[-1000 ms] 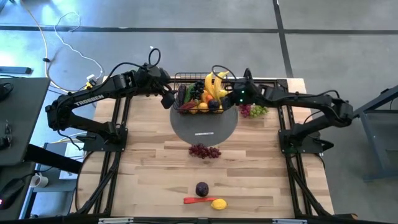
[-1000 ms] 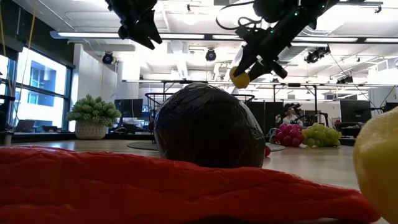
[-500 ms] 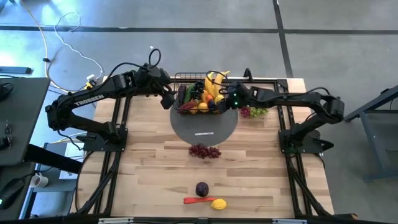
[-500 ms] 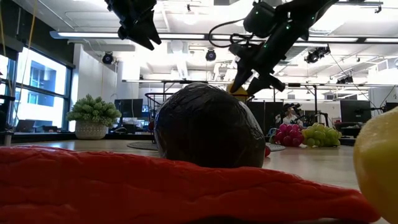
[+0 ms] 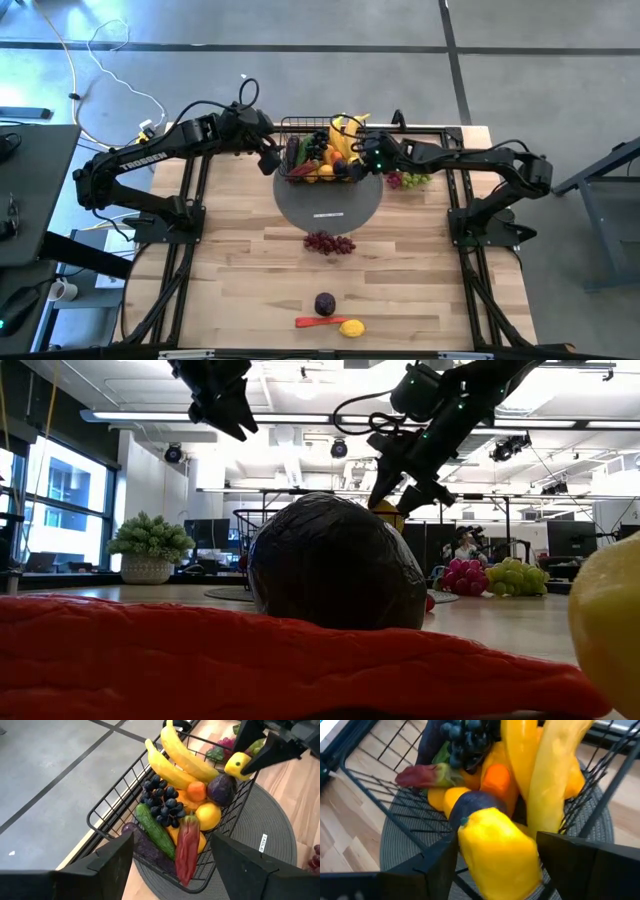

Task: Build produce basket
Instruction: Put the top yellow lemon into the black wire basket, then put the bottom purple grapes into the black wire basket

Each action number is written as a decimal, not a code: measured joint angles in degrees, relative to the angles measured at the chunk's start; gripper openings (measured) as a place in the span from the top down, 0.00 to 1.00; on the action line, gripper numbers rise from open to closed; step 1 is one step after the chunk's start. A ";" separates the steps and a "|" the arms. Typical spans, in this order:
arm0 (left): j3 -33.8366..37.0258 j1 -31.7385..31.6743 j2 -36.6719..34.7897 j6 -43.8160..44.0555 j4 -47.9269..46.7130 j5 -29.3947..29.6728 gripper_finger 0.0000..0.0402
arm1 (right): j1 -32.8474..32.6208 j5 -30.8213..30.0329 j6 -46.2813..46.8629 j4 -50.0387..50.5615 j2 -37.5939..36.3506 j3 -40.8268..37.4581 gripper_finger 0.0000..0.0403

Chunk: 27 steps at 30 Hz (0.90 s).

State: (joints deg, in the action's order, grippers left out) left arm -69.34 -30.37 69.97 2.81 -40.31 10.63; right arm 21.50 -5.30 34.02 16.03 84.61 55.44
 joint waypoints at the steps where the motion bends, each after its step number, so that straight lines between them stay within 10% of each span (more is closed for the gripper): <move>1: 0.00 -0.02 0.00 0.00 -0.34 0.21 0.36 | 0.35 -0.02 0.00 -0.03 -0.19 0.00 0.37; 22: -0.64 -0.04 0.00 3.87 -0.27 8.30 0.36 | 4.36 2.45 -4.35 -1.31 -9.98 0.00 0.37; 27: -1.46 0.12 0.00 4.54 0.73 1.19 0.36 | 4.19 2.36 -4.76 -2.14 -11.98 0.00 0.37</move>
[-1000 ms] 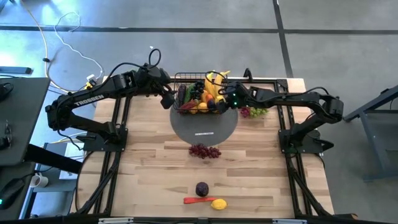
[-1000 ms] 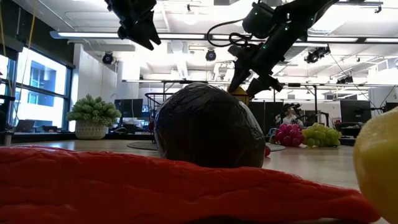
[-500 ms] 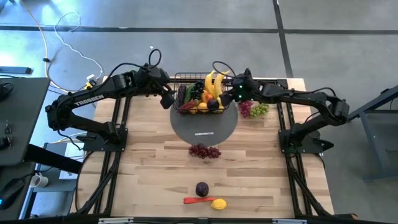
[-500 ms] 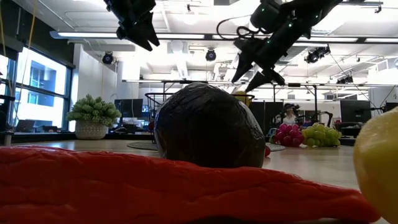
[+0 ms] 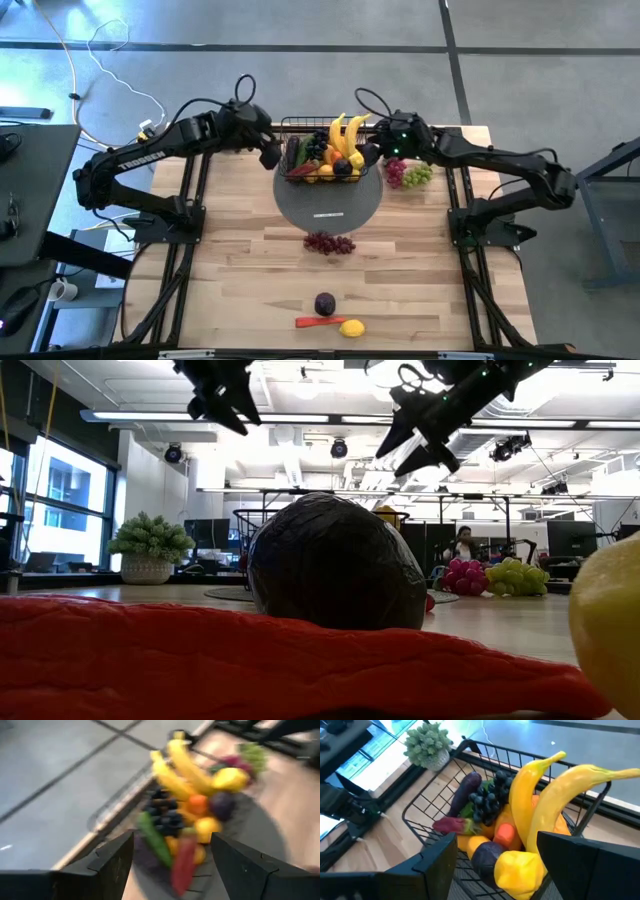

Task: Build produce basket
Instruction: Put the bottom purple grapes into the black wire basket

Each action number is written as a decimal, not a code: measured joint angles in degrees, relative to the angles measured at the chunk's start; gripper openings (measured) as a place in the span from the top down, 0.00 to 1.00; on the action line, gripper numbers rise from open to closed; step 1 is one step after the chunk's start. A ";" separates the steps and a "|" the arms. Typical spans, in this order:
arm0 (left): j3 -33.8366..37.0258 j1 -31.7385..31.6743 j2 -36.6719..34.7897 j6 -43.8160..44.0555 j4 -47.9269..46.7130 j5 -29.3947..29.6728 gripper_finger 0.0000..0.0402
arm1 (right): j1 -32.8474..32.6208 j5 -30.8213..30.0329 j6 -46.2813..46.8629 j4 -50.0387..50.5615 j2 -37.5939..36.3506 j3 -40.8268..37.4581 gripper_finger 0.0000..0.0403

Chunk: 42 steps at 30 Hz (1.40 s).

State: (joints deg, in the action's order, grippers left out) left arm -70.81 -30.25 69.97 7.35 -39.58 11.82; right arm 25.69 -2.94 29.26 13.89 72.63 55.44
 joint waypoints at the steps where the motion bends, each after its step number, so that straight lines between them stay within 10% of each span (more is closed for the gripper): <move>1: 0.00 0.24 0.00 -0.01 0.21 -1.90 0.36 | -0.15 -0.06 -0.30 0.04 -0.24 0.00 0.37; 19: 1.57 14.71 1.53 -3.51 0.61 -6.87 0.37 | -5.57 -4.12 3.37 1.85 -6.41 0.00 0.37; 42: 1.70 25.19 20.64 -14.04 10.24 -7.94 0.37 | -15.10 -9.29 10.96 12.93 -7.05 0.00 0.37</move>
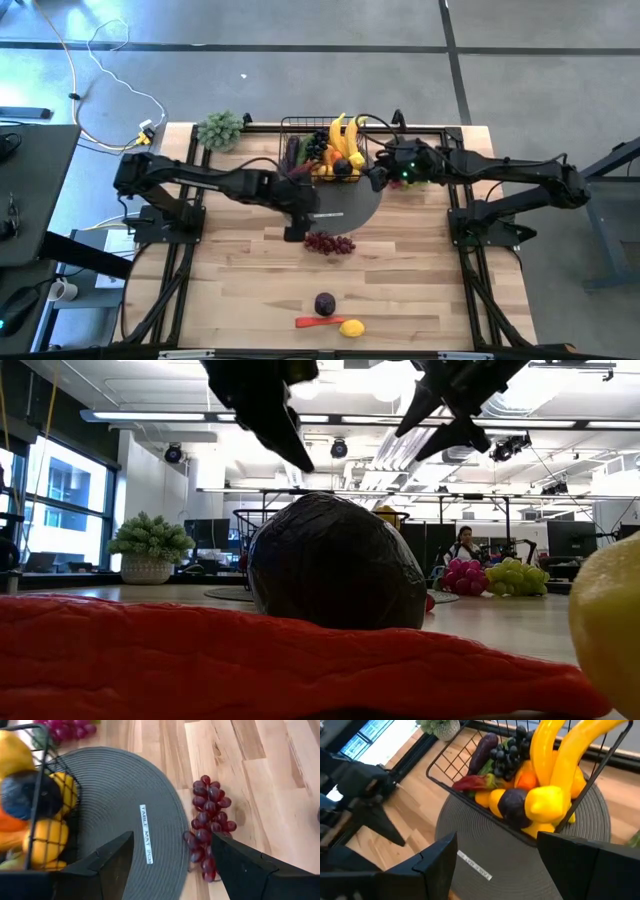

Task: Build produce basket
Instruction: Put the bottom purple grapes into the black wire basket

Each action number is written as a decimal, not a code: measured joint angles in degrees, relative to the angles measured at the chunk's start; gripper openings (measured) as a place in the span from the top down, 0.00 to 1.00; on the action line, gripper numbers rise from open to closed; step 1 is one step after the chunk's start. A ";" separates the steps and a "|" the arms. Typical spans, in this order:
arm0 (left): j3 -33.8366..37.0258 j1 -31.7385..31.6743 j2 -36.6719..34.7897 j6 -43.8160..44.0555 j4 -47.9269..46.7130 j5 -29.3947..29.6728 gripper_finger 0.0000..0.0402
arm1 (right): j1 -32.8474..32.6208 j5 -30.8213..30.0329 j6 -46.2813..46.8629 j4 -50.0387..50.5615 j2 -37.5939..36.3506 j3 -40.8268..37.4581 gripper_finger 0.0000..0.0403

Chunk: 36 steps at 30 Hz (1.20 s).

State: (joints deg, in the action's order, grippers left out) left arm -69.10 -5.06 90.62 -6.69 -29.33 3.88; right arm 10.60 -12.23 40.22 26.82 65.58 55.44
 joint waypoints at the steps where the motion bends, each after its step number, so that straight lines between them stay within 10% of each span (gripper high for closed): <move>1: 0.00 0.03 0.77 -0.02 0.48 -0.42 0.37 | -0.25 0.00 0.35 0.29 0.00 0.00 0.37; 36: -0.02 3.30 20.67 0.47 9.30 -5.81 0.38 | -1.78 -0.11 4.82 3.04 0.04 0.00 0.37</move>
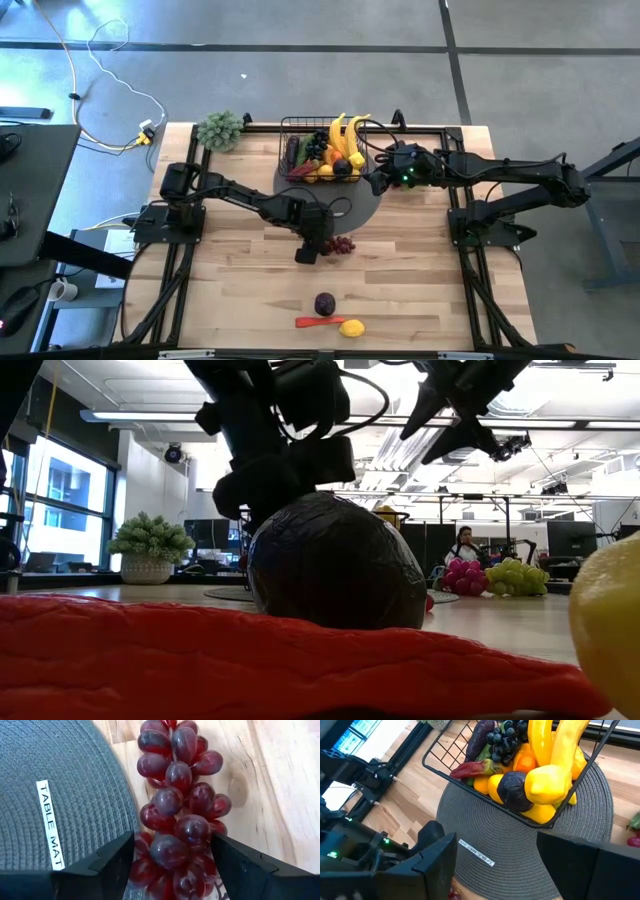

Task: Build produce basket
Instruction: Put the bottom purple grapes into the black wire basket

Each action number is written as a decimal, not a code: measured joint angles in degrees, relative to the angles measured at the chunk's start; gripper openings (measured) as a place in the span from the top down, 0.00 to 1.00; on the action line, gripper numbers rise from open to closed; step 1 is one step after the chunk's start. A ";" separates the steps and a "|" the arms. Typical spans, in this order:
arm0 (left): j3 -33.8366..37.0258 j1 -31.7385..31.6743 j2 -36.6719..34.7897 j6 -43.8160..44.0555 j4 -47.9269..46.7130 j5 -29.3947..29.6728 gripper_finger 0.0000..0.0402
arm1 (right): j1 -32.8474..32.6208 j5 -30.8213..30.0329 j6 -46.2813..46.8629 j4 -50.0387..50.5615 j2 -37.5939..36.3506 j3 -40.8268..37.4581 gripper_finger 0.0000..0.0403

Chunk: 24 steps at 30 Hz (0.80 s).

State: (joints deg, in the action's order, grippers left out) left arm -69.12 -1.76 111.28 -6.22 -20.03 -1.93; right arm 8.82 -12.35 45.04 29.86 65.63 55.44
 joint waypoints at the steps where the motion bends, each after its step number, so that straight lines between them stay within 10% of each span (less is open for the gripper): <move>1: 0.00 0.00 0.00 0.00 0.09 0.08 0.39 | 0.00 -0.01 0.00 0.21 0.00 0.00 0.37; 15: 0.00 0.33 0.00 -2.49 0.09 0.22 0.96 | 0.00 -1.23 1.25 1.21 0.00 0.00 0.37; 24: -0.43 0.28 -1.61 -2.62 -2.36 1.11 0.99 | 0.00 -2.27 1.27 1.22 0.00 0.00 0.37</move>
State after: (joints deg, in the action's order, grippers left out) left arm -69.55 -1.48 109.68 -8.84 -22.40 -0.82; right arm 8.82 -14.61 46.30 31.08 65.63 55.44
